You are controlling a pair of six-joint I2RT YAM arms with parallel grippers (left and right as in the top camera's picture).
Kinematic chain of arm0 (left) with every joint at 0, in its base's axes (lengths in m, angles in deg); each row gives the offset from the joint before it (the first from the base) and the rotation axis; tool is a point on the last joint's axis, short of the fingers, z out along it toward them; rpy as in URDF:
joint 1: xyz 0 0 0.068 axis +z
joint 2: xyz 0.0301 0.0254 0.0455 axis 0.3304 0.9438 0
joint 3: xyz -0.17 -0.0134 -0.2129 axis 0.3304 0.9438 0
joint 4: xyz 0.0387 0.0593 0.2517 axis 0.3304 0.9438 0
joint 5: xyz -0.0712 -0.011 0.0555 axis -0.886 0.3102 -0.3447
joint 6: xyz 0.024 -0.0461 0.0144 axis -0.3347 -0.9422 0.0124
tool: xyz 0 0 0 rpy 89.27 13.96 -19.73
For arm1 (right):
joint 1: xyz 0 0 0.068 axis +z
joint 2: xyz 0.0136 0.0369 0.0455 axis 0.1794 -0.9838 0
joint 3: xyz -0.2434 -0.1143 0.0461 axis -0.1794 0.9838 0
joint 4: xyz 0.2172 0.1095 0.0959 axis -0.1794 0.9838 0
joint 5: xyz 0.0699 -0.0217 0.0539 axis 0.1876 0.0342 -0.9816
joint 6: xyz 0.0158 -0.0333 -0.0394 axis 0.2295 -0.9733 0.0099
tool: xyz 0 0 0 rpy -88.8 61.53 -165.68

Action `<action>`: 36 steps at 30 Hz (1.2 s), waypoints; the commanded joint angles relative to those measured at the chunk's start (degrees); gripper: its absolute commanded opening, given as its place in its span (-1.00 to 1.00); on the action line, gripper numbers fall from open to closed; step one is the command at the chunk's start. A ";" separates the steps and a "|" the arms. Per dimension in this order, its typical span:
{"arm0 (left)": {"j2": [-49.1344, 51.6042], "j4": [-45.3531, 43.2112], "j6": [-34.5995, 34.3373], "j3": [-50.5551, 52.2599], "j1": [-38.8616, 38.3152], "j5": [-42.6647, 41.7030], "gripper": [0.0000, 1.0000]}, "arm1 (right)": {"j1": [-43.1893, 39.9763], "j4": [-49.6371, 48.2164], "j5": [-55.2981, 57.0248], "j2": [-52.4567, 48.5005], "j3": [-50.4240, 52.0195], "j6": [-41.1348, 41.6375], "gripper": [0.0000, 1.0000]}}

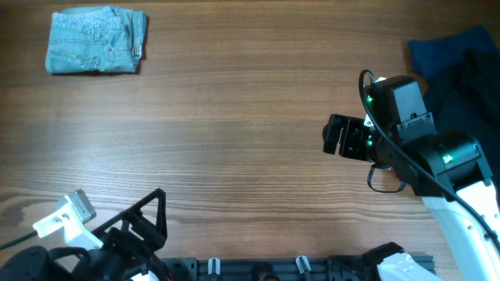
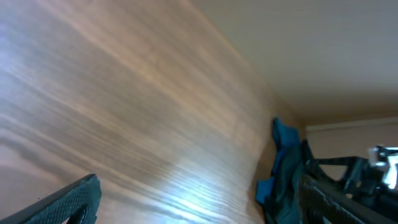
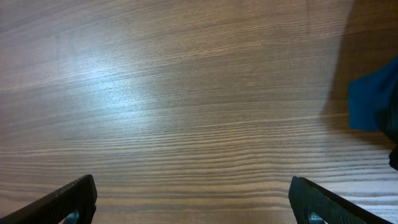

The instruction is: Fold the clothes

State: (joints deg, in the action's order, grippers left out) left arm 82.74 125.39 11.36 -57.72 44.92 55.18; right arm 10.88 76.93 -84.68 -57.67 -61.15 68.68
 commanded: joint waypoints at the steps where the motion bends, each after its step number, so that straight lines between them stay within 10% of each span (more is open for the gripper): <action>1: -0.31 0.57 1.38 0.24 0.37 1.60 0.99 | 0.09 -0.15 -0.70 -0.33 -0.83 -0.57 0.99; 16: -3.82 -17.05 2.86 4.57 -15.41 3.37 0.99 | 0.09 -0.17 -0.70 -0.33 -0.83 -0.57 0.99; 36: -24.09 -62.31 2.62 51.49 -25.90 10.78 1.00 | 0.09 -0.17 -0.68 -0.33 -0.83 -0.57 0.99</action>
State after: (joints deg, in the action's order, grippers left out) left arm 61.69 66.35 12.98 -11.07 19.35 61.39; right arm 10.88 76.91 -84.68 -57.67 -61.15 68.68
